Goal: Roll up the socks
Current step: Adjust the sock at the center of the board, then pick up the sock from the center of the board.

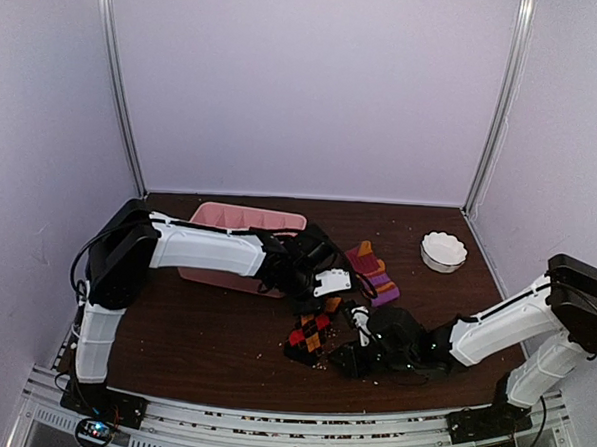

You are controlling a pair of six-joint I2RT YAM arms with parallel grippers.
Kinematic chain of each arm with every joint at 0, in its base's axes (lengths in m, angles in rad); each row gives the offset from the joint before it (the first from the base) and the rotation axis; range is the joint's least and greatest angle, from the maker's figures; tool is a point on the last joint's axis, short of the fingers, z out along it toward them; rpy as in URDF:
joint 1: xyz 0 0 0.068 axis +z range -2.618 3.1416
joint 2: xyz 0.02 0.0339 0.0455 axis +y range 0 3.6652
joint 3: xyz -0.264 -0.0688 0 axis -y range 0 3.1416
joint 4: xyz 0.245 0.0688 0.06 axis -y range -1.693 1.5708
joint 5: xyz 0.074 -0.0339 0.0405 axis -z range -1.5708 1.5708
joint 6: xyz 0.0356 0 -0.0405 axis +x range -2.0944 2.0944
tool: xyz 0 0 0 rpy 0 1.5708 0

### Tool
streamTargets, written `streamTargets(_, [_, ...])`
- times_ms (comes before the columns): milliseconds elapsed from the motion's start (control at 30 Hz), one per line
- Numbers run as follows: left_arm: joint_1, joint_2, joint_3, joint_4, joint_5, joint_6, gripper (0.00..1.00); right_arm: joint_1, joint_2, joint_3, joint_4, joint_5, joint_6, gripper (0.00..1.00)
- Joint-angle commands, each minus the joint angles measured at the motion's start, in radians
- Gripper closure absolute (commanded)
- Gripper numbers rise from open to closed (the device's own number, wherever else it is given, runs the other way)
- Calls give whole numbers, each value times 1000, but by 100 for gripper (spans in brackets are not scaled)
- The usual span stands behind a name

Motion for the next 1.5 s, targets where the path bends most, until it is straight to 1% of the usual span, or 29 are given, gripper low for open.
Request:
streamTargets(0, [5, -29, 21, 17, -93, -23, 54, 19, -56, -58, -160, 91, -10, 61])
streamTargets(33, [5, -36, 22, 18, -83, -30, 49, 23, -78, -66, -166, 106, -10, 61])
streamTargets(67, [5, -51, 23, 20, -71, -34, 42, 27, -101, -74, -177, 125, -10, 61])
streamTargets(100, [5, -61, 23, 23, -58, -38, 37, 30, -128, -78, -194, 149, -12, 60])
streamTargets(133, [5, -74, 27, 27, -46, -42, 23, 36, -164, -82, -209, 176, -15, 59])
streamTargets(200, [5, -98, 42, 25, -21, -43, 6, 47, -222, -81, -248, 235, -25, 53])
streamTargets(233, [6, -111, 52, 19, -13, -43, 3, 51, -250, -80, -268, 263, -30, 50])
streamTargets(267, [7, -122, 68, 11, -12, -43, 2, 54, -282, -79, -290, 295, -38, 48])
streamTargets(333, [13, -148, 97, -4, -3, -46, 2, 57, -339, -71, -336, 366, -51, 39])
streamTargets(400, [26, -179, 121, -21, 17, -52, 2, 59, -399, -68, -396, 481, -18, 30])
streamTargets(433, [33, -194, 136, -35, 21, -55, 2, 56, -436, -70, -440, 587, 42, 18])
streamTargets(467, [41, -208, 149, -50, 20, -56, 2, 40, -473, -80, -463, 654, 92, 2])
streamTargets(500, [50, -226, 159, -62, 22, -59, 2, 16, -518, -98, -460, 678, 116, 0])
streamTargets(533, [62, -245, 159, -73, 26, -62, 2, -3, -564, -120, -429, 680, 116, 0])
streamTargets(600, [90, -297, 129, -84, 53, -74, 2, -15, -648, -179, -304, 652, 42, 0])
streamTargets(667, [129, -361, 75, -86, 98, -78, 2, -14, -694, -227, -172, 573, -85, 1])
streamTargets(700, [146, -392, 40, -91, 143, -73, 2, -14, -693, -222, -168, 515, -131, 0])
streamTargets(767, [183, -470, -34, -105, 220, -39, 2, 0, -643, -151, -243, 446, -218, 0])
streamTargets(833, [213, -536, -118, -108, 282, 13, 2, 48, -565, -79, -308, 412, -316, 0])
streamTargets(900, [234, -590, -201, -119, 336, 74, 2, 103, -492, -34, -322, 391, -399, 0])
streamTargets(967, [247, -618, -252, -171, 397, 133, 2, 156, -414, -15, -276, 368, -486, 0])
streamTargets(1033, [255, -626, -293, -233, 448, 173, 2, 198, -351, -14, -189, 323, -590, 7])
streamTargets(1100, [255, -619, -336, -275, 495, 216, 2, 210, -287, 12, -138, 276, -655, 15])
streamTargets(1167, [255, -598, -370, -322, 540, 257, 2, 209, -220, 57, -135, 235, -701, 23])
streamTargets(1233, [255, -567, -394, -364, 575, 298, 2, 211, -145, 111, -156, 194, -765, 27])
streamTargets(1333, [255, -536, -436, -366, 588, 331, 2, 211, -43, 192, -208, 154, -835, 33])
streamTargets(1467, [266, -558, -520, -298, 585, 342, 2, 203, 48, 250, -209, 130, -886, 38])
